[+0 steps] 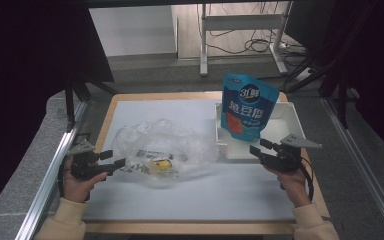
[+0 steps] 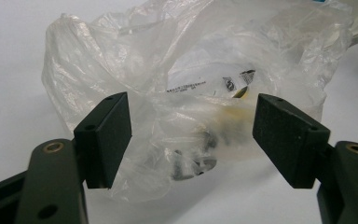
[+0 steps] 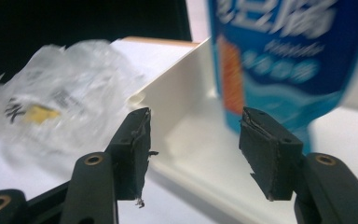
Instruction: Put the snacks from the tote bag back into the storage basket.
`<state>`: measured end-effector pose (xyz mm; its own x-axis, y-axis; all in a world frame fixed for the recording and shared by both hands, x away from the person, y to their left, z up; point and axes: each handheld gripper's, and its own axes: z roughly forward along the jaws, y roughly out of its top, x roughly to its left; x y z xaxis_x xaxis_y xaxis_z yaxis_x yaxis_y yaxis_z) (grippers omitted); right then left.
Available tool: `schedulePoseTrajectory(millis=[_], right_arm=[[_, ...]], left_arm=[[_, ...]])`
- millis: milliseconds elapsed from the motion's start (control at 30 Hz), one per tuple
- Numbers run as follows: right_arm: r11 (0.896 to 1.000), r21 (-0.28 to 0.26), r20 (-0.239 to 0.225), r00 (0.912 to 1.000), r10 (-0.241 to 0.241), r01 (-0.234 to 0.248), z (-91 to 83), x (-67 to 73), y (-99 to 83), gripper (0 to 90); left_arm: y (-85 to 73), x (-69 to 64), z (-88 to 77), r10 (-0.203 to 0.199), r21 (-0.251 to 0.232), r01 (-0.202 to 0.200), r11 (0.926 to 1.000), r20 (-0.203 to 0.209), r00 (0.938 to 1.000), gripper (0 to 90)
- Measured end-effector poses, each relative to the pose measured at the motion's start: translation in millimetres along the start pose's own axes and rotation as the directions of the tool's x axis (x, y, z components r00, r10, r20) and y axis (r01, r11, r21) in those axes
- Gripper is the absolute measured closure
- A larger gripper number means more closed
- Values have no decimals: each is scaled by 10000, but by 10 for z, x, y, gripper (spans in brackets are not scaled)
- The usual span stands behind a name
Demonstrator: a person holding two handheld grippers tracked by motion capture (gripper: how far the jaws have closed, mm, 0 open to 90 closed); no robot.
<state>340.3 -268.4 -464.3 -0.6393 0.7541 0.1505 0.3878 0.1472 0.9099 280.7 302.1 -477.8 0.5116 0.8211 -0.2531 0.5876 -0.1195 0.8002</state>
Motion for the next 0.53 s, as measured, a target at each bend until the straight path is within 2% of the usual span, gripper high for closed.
schedulePoseTrajectory(millis=[100,267,300,533], right_arm=[[9993,265,-123,9996,-251,254,72,80,-41,431],[9991,297,-356,9989,-302,313,126,147,-43,430],[9984,350,-356,9984,-432,444,139,174,-47,427],[9975,467,-338,9981,-509,525,144,163,-147,425]], left_arm=[[-11,8,-4,-34,4,34,10000,-7,10000,281],[-9,10,-5,-38,-7,38,10000,-4,10000,281],[-9,9,-2,-36,0,36,10000,-1,10000,281],[-12,2,4,5,26,-5,10000,-28,10000,280]])
